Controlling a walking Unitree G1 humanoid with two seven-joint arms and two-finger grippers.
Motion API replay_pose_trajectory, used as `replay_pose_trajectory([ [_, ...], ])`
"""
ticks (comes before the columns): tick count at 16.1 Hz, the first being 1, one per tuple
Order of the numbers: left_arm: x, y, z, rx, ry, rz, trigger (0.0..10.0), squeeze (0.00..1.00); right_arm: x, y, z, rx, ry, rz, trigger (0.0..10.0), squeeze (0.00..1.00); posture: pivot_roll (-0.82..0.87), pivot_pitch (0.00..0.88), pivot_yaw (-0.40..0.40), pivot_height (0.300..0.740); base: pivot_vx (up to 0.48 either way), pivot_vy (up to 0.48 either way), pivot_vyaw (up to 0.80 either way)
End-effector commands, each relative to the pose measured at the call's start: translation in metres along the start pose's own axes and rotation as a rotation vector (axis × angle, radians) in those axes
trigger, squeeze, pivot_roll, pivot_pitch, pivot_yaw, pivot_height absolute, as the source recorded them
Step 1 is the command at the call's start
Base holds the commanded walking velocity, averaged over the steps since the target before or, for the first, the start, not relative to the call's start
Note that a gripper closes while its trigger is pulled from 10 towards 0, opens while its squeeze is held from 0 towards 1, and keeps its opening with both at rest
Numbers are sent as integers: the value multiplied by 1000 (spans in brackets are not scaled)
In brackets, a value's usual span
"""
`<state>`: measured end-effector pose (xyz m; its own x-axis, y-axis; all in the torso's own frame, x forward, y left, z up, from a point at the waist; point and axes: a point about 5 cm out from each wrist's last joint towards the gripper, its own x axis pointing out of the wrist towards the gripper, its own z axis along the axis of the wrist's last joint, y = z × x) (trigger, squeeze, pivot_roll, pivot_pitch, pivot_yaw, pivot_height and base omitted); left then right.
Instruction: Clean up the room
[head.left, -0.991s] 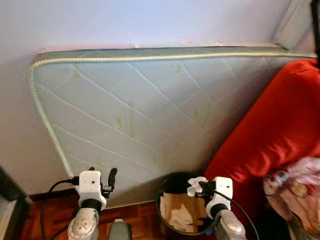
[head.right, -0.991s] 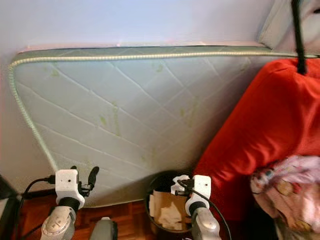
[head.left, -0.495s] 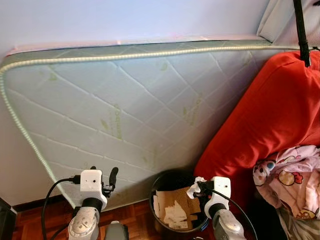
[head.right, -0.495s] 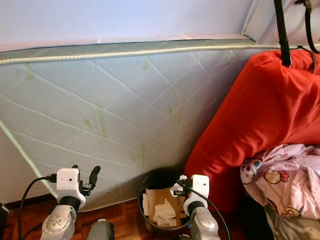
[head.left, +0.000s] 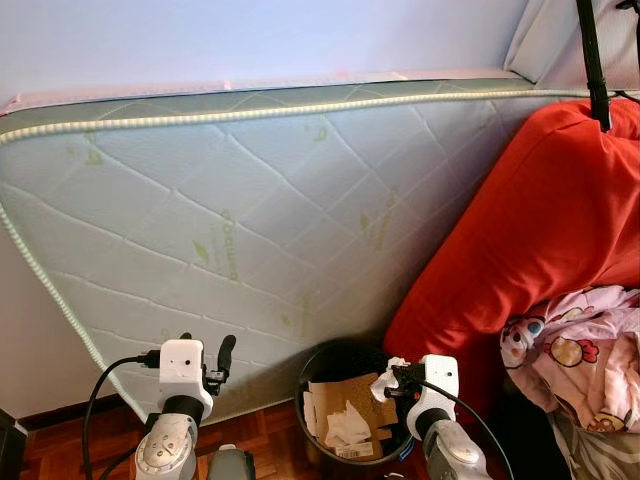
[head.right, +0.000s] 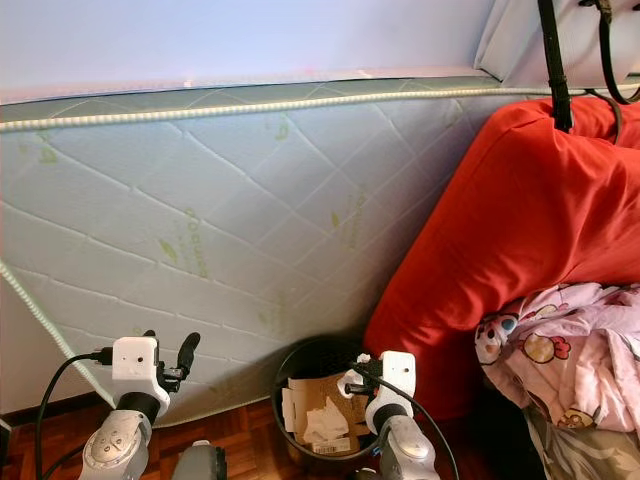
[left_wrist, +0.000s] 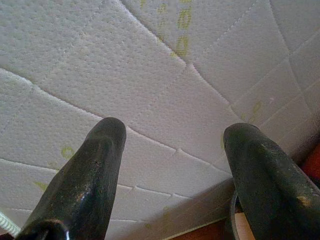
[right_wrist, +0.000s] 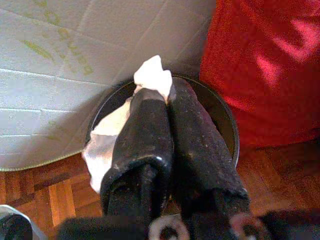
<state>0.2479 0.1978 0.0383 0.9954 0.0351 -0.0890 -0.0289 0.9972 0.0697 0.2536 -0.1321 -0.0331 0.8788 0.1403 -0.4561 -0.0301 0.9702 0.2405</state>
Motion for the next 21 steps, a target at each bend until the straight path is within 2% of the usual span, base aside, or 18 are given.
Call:
replay_pose_trajectory([
  [1, -1, 0, -3, -5, 17, -11, 10000, 0, 2, 2, 3, -11, 8, 11, 10000, 0, 116, 30, -109, 646, 0, 0, 0],
  [6, -4, 0, -5, -8, 23, -19, 10000, 0, 6, 6, 7, -24, 11, 29, 10000, 0, 120, 42, -105, 646, 61, 0, 0],
  [17, -11, -2, -5, -1, 30, -25, 10000, 0, 10, 11, 13, -31, 12, 50, 10000, 0, 133, 47, -108, 646, 332, 0, 0],
  [21, -14, -2, -3, -6, 24, -30, 10000, 0, 12, 12, 16, -39, 18, 57, 10000, 0, 140, 56, -112, 646, 65, 0, 0],
])
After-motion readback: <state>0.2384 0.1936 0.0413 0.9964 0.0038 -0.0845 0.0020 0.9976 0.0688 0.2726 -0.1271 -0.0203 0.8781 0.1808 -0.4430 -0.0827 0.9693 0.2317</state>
